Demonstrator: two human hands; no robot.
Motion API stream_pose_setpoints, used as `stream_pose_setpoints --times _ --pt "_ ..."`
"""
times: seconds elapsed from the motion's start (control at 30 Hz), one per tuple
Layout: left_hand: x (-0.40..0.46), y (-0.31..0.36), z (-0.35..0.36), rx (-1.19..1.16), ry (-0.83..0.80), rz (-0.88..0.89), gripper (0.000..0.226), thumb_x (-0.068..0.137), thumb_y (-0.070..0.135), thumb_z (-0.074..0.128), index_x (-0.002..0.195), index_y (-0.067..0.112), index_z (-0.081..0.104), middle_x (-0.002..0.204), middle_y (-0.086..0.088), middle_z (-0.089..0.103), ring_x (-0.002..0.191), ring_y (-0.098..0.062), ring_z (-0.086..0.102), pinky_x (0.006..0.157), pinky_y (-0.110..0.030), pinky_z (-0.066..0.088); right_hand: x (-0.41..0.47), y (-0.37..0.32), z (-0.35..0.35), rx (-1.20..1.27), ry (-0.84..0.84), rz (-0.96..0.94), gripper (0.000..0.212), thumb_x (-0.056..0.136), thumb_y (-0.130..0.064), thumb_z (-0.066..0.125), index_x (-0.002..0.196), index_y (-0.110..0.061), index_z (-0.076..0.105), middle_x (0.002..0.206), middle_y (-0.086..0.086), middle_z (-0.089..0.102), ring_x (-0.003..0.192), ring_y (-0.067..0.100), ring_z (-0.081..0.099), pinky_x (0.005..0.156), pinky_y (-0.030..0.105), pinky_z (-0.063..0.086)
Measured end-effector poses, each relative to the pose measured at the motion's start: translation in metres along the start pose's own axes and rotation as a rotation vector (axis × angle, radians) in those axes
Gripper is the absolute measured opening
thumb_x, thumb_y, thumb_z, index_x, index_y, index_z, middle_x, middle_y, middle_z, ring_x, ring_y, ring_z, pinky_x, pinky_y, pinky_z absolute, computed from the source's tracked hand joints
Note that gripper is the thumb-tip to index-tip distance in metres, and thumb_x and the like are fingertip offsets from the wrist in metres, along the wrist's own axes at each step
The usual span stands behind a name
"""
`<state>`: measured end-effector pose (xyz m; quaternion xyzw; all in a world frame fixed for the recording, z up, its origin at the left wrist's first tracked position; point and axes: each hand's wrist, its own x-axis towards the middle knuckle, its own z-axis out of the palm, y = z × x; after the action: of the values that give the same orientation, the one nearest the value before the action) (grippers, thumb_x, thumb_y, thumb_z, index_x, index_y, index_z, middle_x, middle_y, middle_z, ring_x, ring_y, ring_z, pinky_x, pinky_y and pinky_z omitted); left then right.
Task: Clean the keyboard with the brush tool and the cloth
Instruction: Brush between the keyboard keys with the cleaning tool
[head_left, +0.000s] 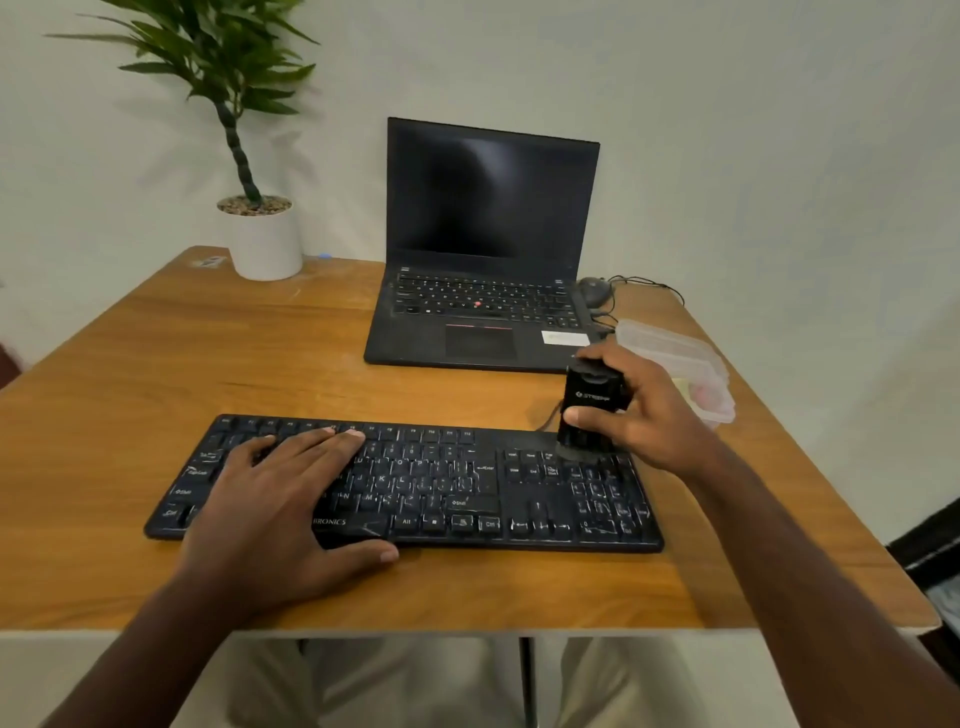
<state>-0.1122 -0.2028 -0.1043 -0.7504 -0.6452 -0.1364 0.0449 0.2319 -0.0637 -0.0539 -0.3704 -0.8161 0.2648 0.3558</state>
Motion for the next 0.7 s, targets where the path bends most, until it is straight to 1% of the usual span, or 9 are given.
stream_pose_setpoints --times 0.07,0.13,0.27,0.37,0.43,0.53,0.63,0.7 --pt "0.000 0.000 0.000 -0.001 -0.005 -0.001 0.111 0.065 0.098 0.038 0.146 0.022 0.047 0.142 -0.001 0.057 0.134 -0.017 0.049 0.110 -0.050 0.035 0.000 -0.006 0.008 0.084 0.061 -0.012 0.042 0.080 -0.020 0.081 0.114 -0.023 0.058 0.099 -0.013 0.062 0.095 0.010 0.063 0.077 0.023 0.054" --pt "0.000 0.001 -0.001 0.005 -0.008 -0.001 0.111 0.066 0.098 0.037 0.145 0.022 0.048 0.141 -0.001 0.057 0.134 -0.017 0.049 0.109 -0.050 0.035 0.004 -0.013 0.024 0.130 0.044 -0.025 0.043 0.083 -0.009 0.081 0.116 -0.023 0.057 0.100 -0.014 0.061 0.095 0.005 0.062 0.078 0.020 0.054" --pt "-0.001 0.003 -0.003 0.018 -0.013 -0.005 0.110 0.066 0.098 0.036 0.144 0.020 0.051 0.139 -0.002 0.059 0.131 -0.019 0.052 0.107 -0.050 0.037 0.007 -0.013 0.041 0.113 -0.071 -0.033 0.043 0.085 -0.013 0.079 0.120 -0.022 0.056 0.102 -0.013 0.061 0.094 0.008 0.064 0.074 0.020 0.052" --pt "0.000 0.003 -0.005 0.015 -0.013 0.000 0.110 0.066 0.098 0.038 0.145 0.021 0.049 0.140 0.000 0.058 0.133 -0.017 0.050 0.108 -0.048 0.035 0.004 -0.006 0.024 0.033 -0.123 -0.023 0.041 0.083 -0.018 0.080 0.118 -0.022 0.058 0.101 -0.004 0.063 0.091 0.012 0.064 0.072 0.018 0.050" --pt "-0.001 0.002 -0.004 0.015 -0.010 0.002 0.110 0.066 0.098 0.038 0.145 0.022 0.048 0.141 0.001 0.057 0.134 -0.016 0.049 0.109 -0.047 0.034 0.004 -0.005 0.010 0.010 -0.146 -0.020 0.040 0.082 -0.014 0.082 0.115 -0.020 0.060 0.097 0.000 0.065 0.088 0.012 0.064 0.072 0.017 0.049" --pt "-0.001 0.001 -0.002 0.017 -0.007 0.001 0.111 0.066 0.098 0.038 0.147 0.023 0.046 0.143 0.002 0.055 0.136 -0.015 0.047 0.110 -0.046 0.032 0.010 -0.009 0.005 -0.023 -0.131 -0.053 0.038 0.080 -0.016 0.082 0.111 -0.021 0.061 0.093 -0.001 0.064 0.084 0.012 0.062 0.072 0.017 0.046" --pt "-0.002 0.001 -0.002 0.022 -0.006 0.001 0.111 0.067 0.098 0.036 0.148 0.023 0.045 0.144 0.002 0.055 0.136 -0.015 0.047 0.110 -0.046 0.031 0.012 -0.011 0.018 0.025 -0.124 -0.057 0.041 0.082 -0.016 0.082 0.115 -0.020 0.058 0.097 -0.003 0.063 0.088 0.011 0.062 0.072 0.017 0.048" --pt "-0.001 0.001 -0.001 0.027 -0.006 0.004 0.110 0.067 0.098 0.036 0.148 0.023 0.044 0.143 0.001 0.055 0.136 -0.015 0.047 0.110 -0.045 0.031 0.010 -0.011 0.031 0.046 -0.131 -0.042 0.043 0.083 -0.016 0.082 0.116 -0.023 0.057 0.101 -0.006 0.062 0.090 0.009 0.063 0.071 0.018 0.049"
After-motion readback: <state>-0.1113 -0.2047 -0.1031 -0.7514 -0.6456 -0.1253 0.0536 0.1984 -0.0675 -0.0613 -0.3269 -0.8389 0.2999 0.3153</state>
